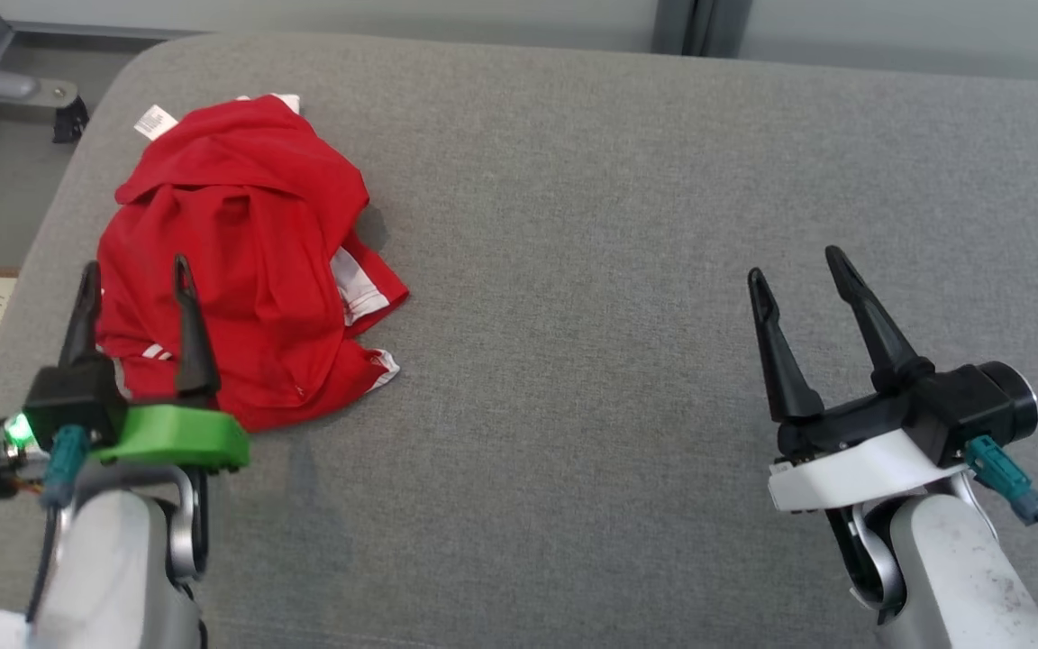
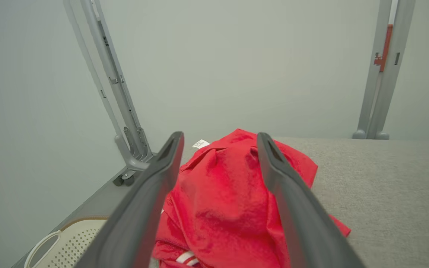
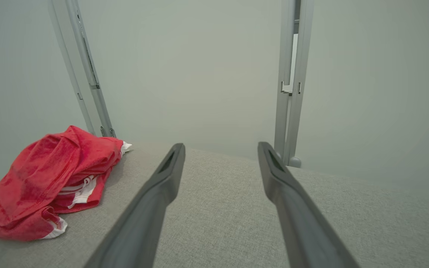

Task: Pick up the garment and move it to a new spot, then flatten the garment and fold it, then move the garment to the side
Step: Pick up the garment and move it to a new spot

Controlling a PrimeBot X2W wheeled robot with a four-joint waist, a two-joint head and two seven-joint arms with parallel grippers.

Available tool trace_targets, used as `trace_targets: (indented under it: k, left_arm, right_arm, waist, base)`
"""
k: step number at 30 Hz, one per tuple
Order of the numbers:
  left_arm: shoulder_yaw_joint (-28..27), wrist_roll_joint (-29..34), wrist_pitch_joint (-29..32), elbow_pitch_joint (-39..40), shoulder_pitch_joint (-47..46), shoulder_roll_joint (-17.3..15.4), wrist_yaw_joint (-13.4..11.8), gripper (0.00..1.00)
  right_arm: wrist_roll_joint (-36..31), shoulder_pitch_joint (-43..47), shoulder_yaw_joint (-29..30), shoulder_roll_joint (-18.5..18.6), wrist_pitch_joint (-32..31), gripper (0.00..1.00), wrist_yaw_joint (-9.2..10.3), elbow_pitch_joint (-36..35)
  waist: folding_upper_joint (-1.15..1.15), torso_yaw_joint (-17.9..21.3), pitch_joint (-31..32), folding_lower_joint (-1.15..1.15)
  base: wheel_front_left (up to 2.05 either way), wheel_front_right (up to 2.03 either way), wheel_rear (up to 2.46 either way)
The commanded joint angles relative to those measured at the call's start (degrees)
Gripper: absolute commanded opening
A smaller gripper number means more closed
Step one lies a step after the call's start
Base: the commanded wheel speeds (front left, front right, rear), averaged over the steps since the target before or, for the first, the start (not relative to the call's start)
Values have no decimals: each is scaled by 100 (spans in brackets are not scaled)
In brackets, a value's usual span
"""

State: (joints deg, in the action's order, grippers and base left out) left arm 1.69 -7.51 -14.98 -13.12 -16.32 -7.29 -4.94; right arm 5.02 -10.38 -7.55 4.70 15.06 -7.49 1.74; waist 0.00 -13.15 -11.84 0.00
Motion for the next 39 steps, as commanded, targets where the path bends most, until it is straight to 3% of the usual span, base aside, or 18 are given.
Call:
trace_targets:
  k: [1,5,11,17,23,24,25,39]
  left_arm:
    - [-23,27,163,-215,-411,-183,83,100]
    - [52,-79,880,-791,-1262,-519,447,100]
    - [87,-169,2042,-1460,-2310,-939,788,100]
    - [191,-172,2894,-2164,-2847,-1175,901,100]
    - [220,-173,2987,-2655,-3010,-1303,873,100]
    - [228,-167,2964,-2711,-3019,-1316,874,44]
    - [233,-164,2901,-2754,-3040,-1329,867,0]
    - [156,-164,1494,-2391,-3006,-1370,577,0]
  right_arm:
    - [0,-111,55,56,18,100,-1,-47]
    - [-54,-237,193,143,18,100,-1,-132]
    - [-8,-372,320,240,18,100,-1,-215]
    - [35,-436,314,253,18,100,-1,-236]
    - [23,-446,246,215,18,100,-1,-187]
    - [22,-445,239,213,18,100,-1,-178]
    - [22,-442,233,211,18,100,-1,-167]
    - [25,-270,188,95,18,100,-1,36]
  waist:
    - [0,279,-606,0]
    - [0,395,-912,0]
    - [0,554,-1245,0]
    - [0,662,-1392,0]
    - [0,743,-1421,0]
    - [0,750,-1415,0]
    - [0,756,-1405,0]
    - [0,596,-787,0]
  base:
    - [0,0,0]
    - [0,0,0]
    - [0,0,0]
    - [0,0,0]
    - [0,0,0]
    - [0,0,0]
    - [0,0,0]
    - [0,0,0]
